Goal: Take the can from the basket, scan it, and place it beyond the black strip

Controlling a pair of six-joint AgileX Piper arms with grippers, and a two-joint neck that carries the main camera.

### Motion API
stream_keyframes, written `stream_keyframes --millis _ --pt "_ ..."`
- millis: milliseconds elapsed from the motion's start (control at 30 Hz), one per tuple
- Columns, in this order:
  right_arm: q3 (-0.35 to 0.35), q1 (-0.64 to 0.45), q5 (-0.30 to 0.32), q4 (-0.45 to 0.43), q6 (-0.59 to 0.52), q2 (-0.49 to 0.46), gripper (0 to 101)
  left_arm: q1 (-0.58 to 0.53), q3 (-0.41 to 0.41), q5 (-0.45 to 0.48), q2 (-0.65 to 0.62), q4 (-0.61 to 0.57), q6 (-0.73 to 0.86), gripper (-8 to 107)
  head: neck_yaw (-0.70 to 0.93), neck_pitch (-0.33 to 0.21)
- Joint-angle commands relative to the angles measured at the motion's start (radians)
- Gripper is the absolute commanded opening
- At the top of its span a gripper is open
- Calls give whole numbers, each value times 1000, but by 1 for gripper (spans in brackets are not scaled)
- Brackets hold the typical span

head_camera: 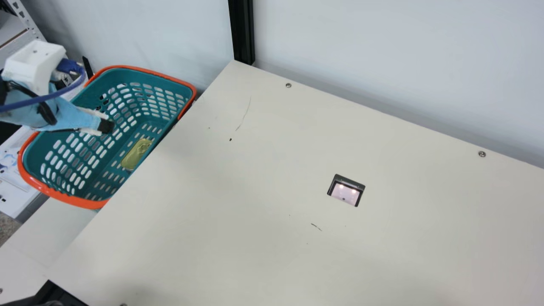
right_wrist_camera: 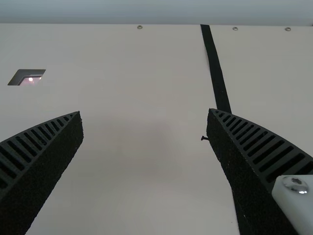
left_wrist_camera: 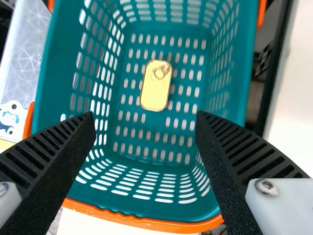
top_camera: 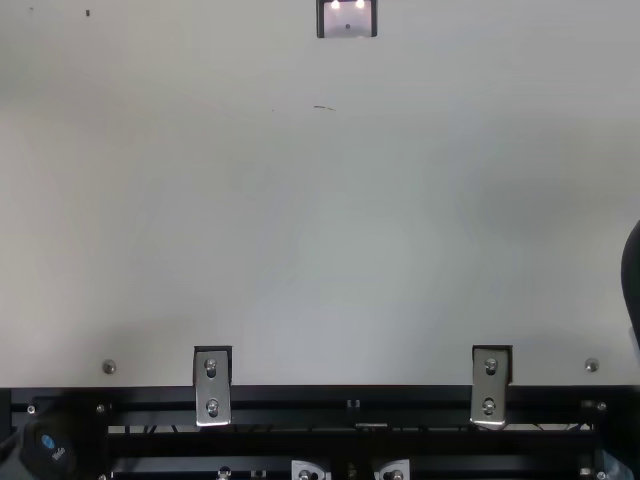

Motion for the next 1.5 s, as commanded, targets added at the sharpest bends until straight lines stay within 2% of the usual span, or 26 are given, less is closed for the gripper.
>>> stream_keyframes --millis 0,467,933,1467 --pt "0 0 0 0 0 0 101 7 -3 -6 49 3 29 90 19 -35" --pt "0 0 0 0 0 0 101 9 -58 -89 297 47 99 90 19 -35" --pt "0 0 0 0 0 0 101 -47 -168 -163 540 131 -2 90 19 -35" --pt "0 0 0 0 0 0 101 -80 -319 -225 766 167 -71 90 19 -35"
